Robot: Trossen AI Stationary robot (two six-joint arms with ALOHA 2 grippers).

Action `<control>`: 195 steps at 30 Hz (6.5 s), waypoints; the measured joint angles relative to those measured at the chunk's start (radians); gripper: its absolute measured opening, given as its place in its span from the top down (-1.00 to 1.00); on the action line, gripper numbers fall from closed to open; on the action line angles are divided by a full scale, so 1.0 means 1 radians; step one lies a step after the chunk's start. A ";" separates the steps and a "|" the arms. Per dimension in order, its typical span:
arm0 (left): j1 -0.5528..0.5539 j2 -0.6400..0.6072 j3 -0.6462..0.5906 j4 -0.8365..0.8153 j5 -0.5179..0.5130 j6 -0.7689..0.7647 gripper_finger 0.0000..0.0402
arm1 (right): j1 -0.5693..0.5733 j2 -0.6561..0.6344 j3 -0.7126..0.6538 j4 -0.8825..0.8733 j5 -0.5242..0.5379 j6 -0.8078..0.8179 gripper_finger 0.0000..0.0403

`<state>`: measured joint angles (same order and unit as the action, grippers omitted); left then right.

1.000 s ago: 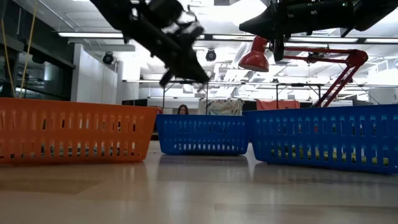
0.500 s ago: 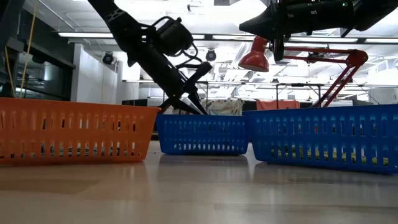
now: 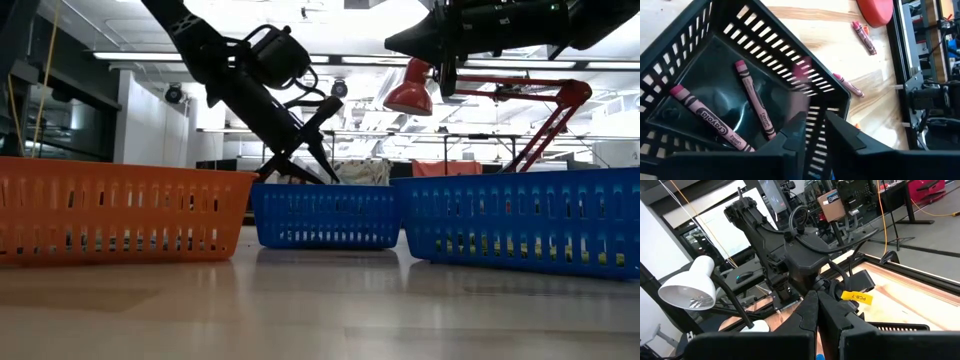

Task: Sort crayons
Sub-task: Put the pink crayon into the black bin

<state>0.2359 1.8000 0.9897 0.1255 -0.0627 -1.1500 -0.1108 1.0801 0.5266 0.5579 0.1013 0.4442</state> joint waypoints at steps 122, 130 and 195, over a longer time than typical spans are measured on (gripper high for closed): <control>-0.110 -0.744 -0.438 0.534 0.095 0.856 0.53 | -0.147 0.260 0.236 -1.083 -0.042 -0.016 0.99; -0.109 -0.744 -0.438 0.536 0.095 0.856 0.53 | -0.103 -0.033 -0.073 -0.499 -0.052 0.162 0.99; -0.109 -0.744 -0.438 0.522 0.082 0.821 0.53 | -0.185 0.578 0.483 -0.477 -0.222 -0.042 1.00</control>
<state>0.1268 1.0561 0.5522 0.6470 0.0195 -0.3294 -0.2957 1.6583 1.0094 0.0808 -0.1204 0.4027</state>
